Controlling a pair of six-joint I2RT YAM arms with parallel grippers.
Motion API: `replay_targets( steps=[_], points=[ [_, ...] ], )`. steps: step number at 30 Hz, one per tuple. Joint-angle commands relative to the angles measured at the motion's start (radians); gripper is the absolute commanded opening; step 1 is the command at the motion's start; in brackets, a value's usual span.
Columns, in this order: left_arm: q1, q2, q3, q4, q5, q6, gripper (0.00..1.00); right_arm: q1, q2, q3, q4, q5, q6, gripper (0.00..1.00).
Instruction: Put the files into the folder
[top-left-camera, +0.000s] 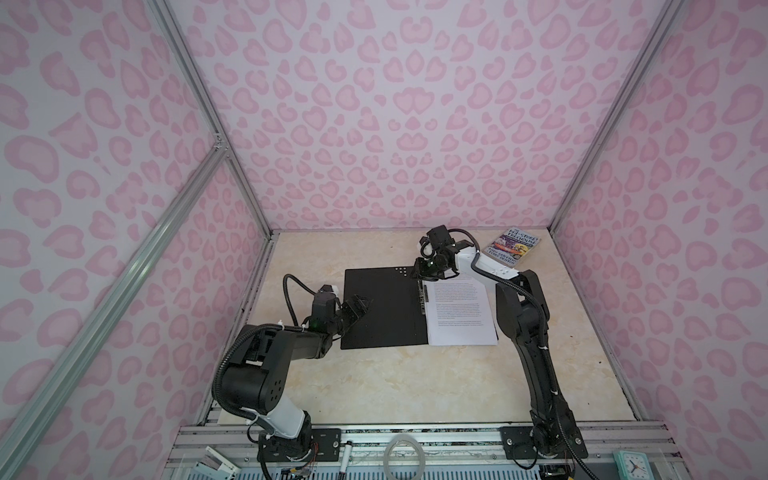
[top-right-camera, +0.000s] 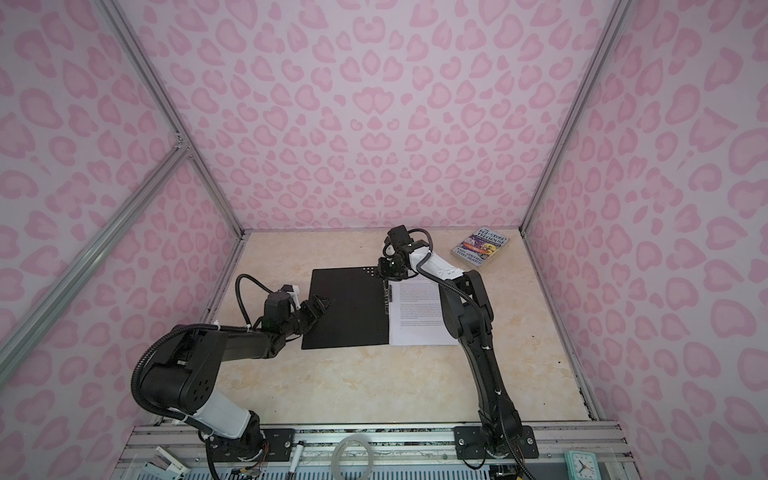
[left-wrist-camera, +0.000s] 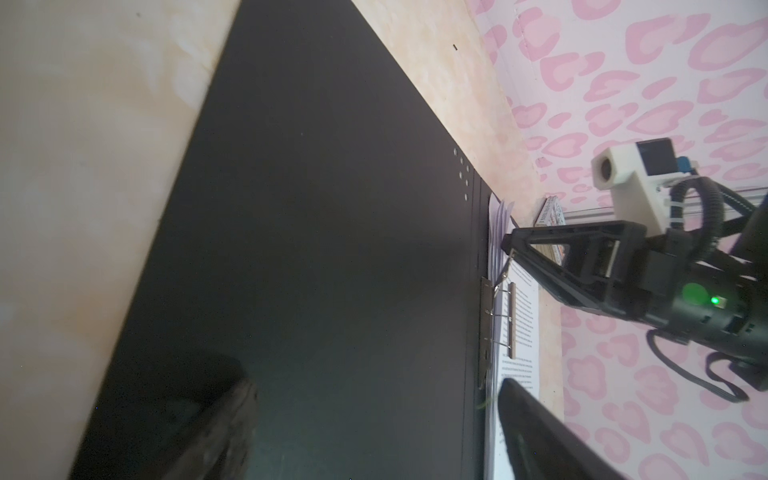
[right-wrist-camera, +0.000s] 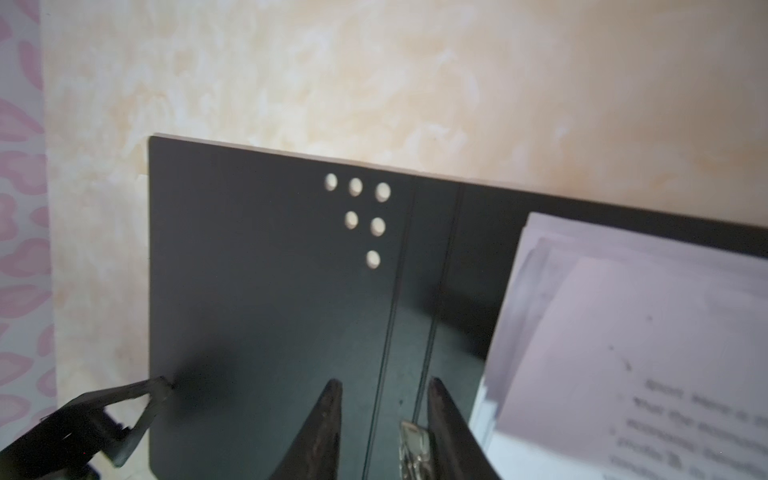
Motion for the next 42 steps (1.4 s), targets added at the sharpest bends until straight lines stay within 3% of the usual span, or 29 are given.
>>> replay_targets(
  steps=[1,8,11,16,20,21,26,27,28,32,38,42],
  points=[
    [-0.001,0.024,-0.015,-0.274,0.006,-0.022,0.92,0.004,-0.043,-0.068,0.062,-0.096,0.019,0.35],
    [0.001,0.009,-0.021,-0.275,0.007,-0.021,0.92,0.005,-0.288,-0.398,0.208,-0.174,0.061,0.34],
    [0.001,-0.001,-0.023,-0.278,0.010,-0.021,0.93,0.006,-0.379,-0.508,0.228,-0.142,0.079,0.33],
    [0.001,-0.008,-0.018,-0.285,0.020,-0.018,0.92,0.006,-0.474,-0.556,0.212,0.016,0.105,0.31],
    [0.002,-0.024,-0.023,-0.299,0.018,-0.008,0.92,0.011,-0.549,-0.591,0.221,0.093,0.207,0.34],
    [0.002,-0.028,-0.025,-0.301,0.018,-0.004,0.92,0.013,-0.569,-0.613,0.240,0.109,0.242,0.38],
    [0.001,-0.031,-0.026,-0.309,0.023,0.023,0.92,0.011,-0.634,-0.730,0.408,0.131,0.503,0.90],
    [0.002,-0.027,-0.028,-0.305,0.023,0.023,0.92,0.019,-0.624,-0.725,0.423,0.120,0.532,0.97],
    [0.002,-0.021,-0.028,-0.300,0.028,0.023,0.92,0.030,-0.607,-0.714,0.425,0.117,0.567,0.97],
    [0.001,0.004,-0.030,-0.281,0.046,0.026,0.92,0.050,-0.564,-0.748,0.530,0.133,0.767,0.73],
    [0.002,0.009,-0.022,-0.292,0.057,0.044,0.91,0.097,-0.485,-0.724,0.558,0.153,0.944,0.44],
    [0.002,0.009,-0.017,-0.292,0.069,0.046,0.91,0.090,-0.477,-0.722,0.578,0.190,0.989,0.36]
  ],
)
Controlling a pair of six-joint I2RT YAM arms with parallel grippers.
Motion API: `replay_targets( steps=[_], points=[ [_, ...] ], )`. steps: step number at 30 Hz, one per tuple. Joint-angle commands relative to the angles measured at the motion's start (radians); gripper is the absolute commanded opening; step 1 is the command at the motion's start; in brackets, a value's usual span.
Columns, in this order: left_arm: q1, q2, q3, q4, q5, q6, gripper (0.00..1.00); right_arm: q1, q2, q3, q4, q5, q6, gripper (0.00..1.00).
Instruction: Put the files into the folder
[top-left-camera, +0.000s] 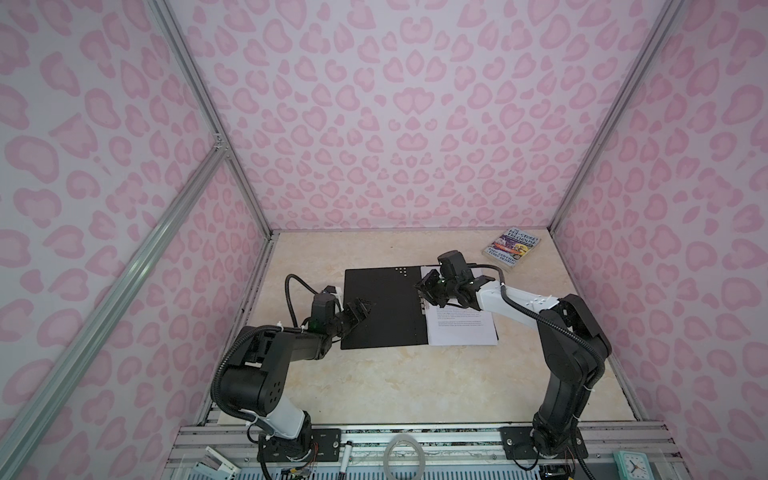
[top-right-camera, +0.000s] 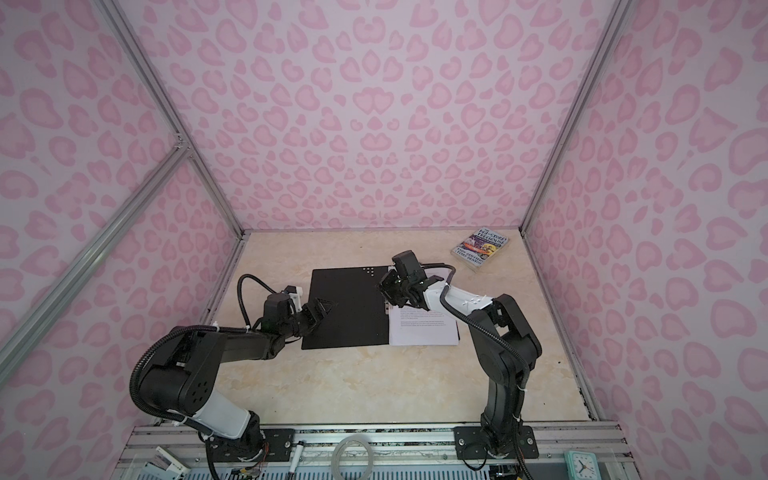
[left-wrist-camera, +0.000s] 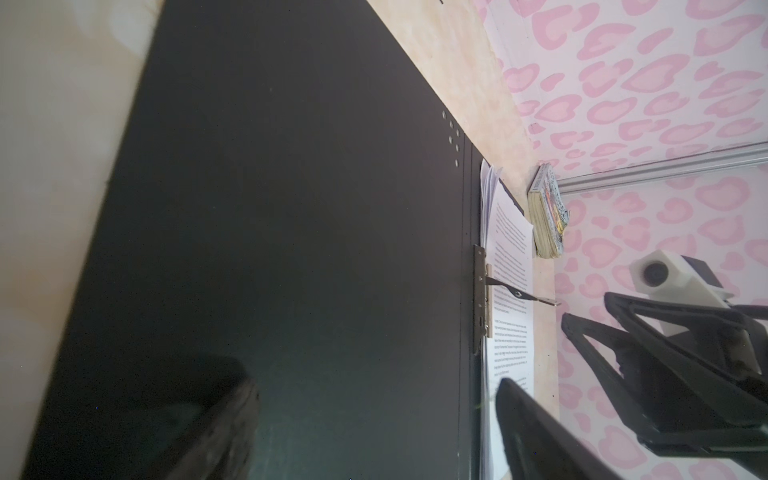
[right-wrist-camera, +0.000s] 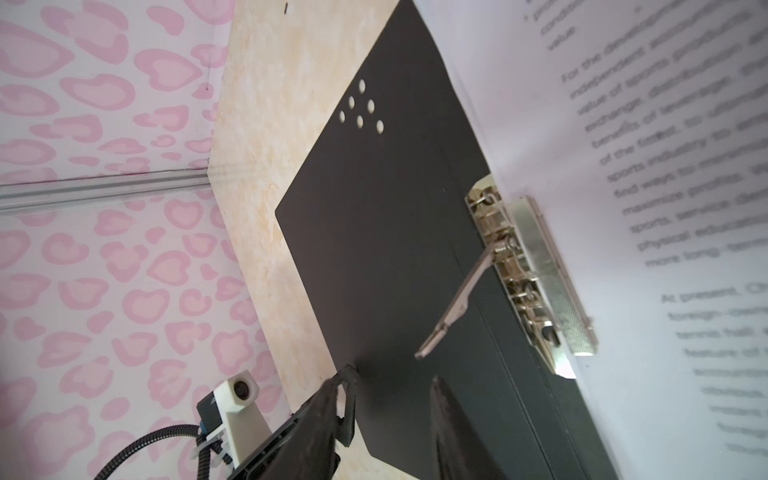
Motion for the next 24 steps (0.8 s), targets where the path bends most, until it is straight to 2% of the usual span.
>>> replay_targets(
  steps=[1,4,10,16,20,24],
  points=[
    [-0.002,0.019,-0.010,-0.271,-0.004,-0.004,0.91,-0.007,0.023,0.021,0.040,0.040,0.086,0.35],
    [-0.001,0.019,-0.009,-0.271,0.000,-0.003,0.91,-0.011,0.048,0.031,0.046,0.016,0.114,0.27],
    [-0.002,0.021,-0.007,-0.270,0.007,-0.005,0.91,-0.011,0.066,0.016,0.069,-0.009,0.124,0.21],
    [-0.001,0.023,-0.007,-0.270,0.009,-0.006,0.91,-0.022,0.045,-0.006,0.081,-0.001,0.112,0.21],
    [-0.001,0.026,-0.006,-0.270,0.010,-0.007,0.91,-0.016,0.018,0.006,0.074,0.007,0.058,0.23],
    [-0.001,0.031,-0.006,-0.269,0.010,-0.009,0.90,-0.022,0.005,-0.023,0.082,-0.004,0.070,0.22]
  ],
)
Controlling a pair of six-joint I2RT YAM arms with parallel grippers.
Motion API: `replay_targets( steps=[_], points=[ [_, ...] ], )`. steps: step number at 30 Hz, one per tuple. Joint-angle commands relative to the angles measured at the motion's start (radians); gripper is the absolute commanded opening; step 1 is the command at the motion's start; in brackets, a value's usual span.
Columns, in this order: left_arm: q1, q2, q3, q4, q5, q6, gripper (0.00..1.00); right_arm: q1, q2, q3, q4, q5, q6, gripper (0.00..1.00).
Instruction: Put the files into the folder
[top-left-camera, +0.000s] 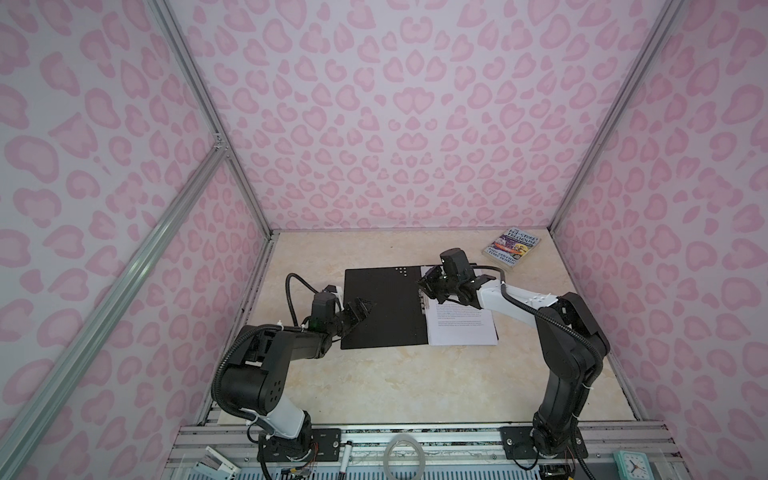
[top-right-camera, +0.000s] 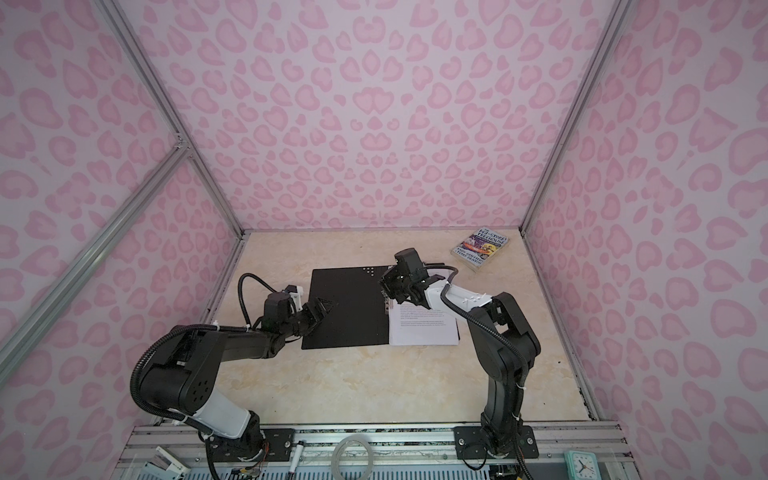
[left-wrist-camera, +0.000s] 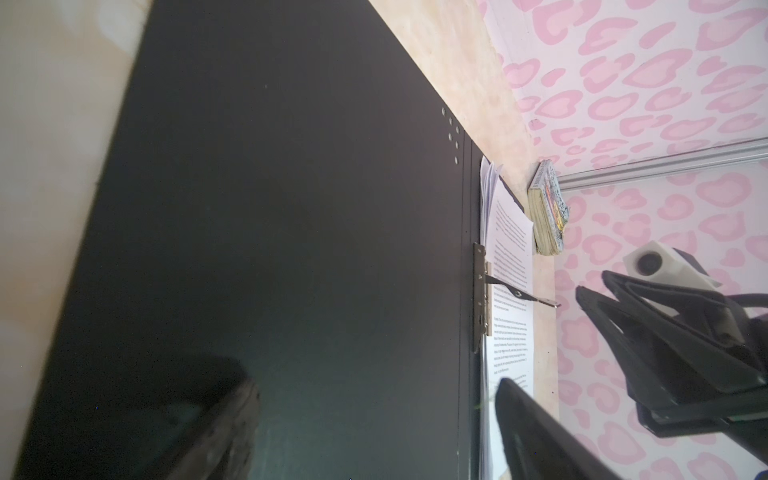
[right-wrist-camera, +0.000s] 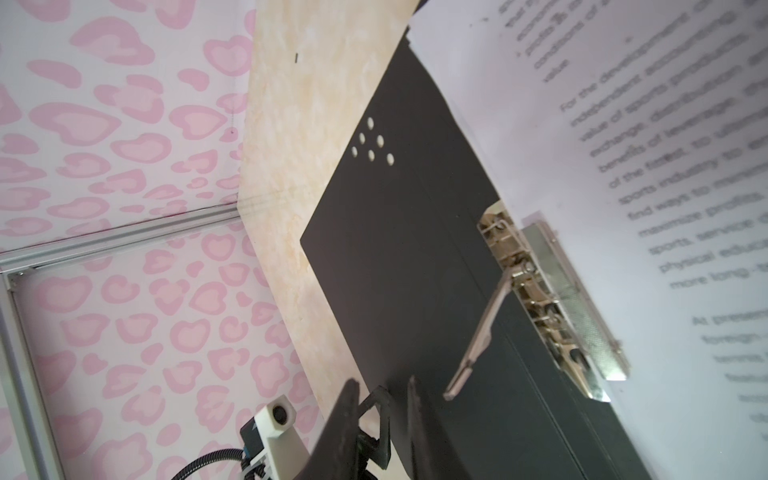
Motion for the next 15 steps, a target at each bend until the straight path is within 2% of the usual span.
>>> replay_targets(
  steps=[1,15],
  points=[
    [-0.002,0.024,-0.012,-0.263,-0.001,-0.011,0.90,-0.005,-0.001,-0.028,0.020,-0.008,-0.007,0.22],
    [-0.002,0.031,-0.011,-0.266,-0.003,-0.012,0.90,-0.024,0.007,-0.080,0.055,-0.022,0.009,0.18]
  ],
)
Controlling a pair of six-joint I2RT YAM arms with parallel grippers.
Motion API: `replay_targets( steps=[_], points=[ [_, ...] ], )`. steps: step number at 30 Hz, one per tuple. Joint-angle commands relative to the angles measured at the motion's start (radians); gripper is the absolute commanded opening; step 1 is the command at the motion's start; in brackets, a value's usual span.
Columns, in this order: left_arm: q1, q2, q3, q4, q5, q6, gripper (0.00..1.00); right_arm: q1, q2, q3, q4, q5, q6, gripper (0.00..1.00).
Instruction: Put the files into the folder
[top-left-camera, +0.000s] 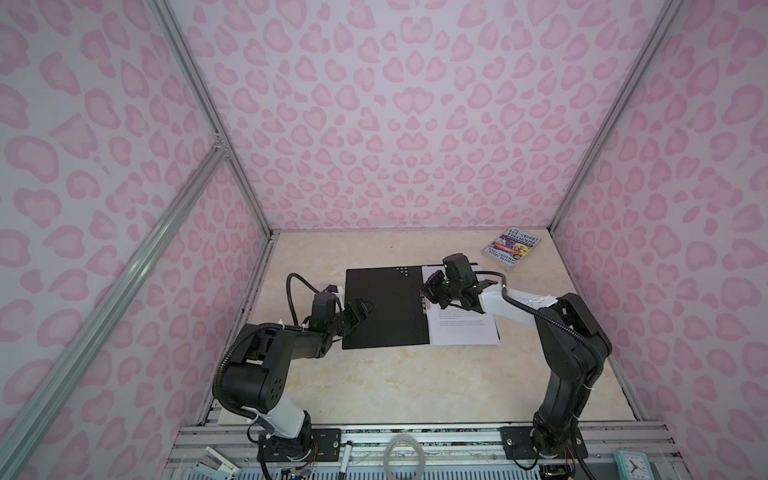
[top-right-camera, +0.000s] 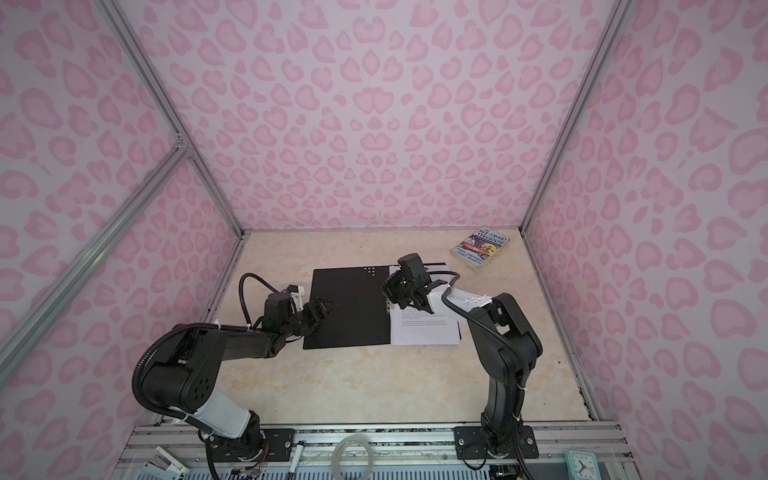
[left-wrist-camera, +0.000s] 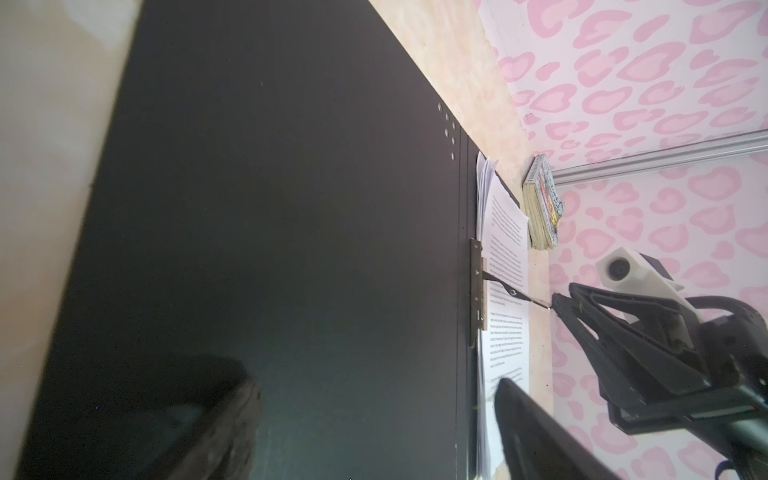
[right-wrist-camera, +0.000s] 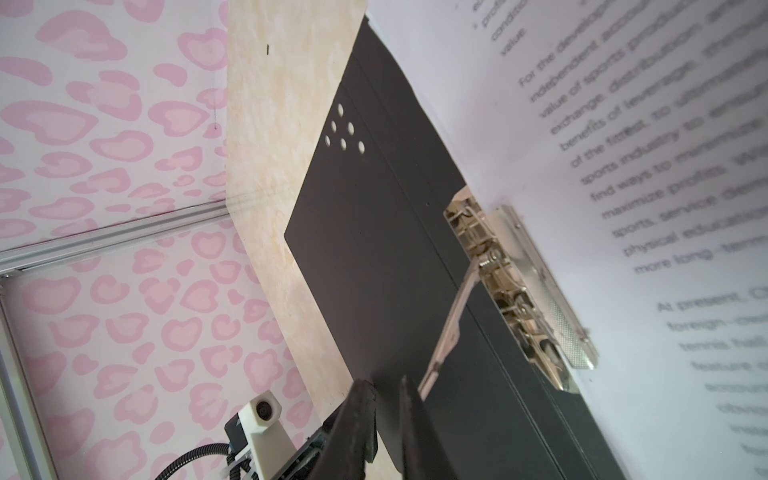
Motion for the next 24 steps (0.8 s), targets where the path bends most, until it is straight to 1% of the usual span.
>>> replay_targets(
  steps=[1,4,7,17,24],
  points=[
    [-0.001,0.022,-0.013,-0.275,-0.019,-0.011,0.90,-0.006,0.008,-0.012,0.021,-0.001,-0.002,0.18],
    [0.000,0.025,-0.011,-0.277,-0.021,-0.011,0.90,0.001,0.001,-0.009,0.045,-0.011,-0.013,0.19],
    [-0.001,0.028,-0.010,-0.276,-0.020,-0.013,0.90,0.006,-0.017,0.004,0.012,0.004,-0.035,0.20],
    [0.001,0.033,-0.010,-0.274,-0.018,-0.011,0.90,0.005,-0.031,-0.052,0.033,-0.006,-0.018,0.19],
    [0.001,0.034,-0.011,-0.274,-0.016,-0.012,0.90,-0.007,-0.010,-0.045,0.047,-0.020,-0.014,0.18]
  ],
)
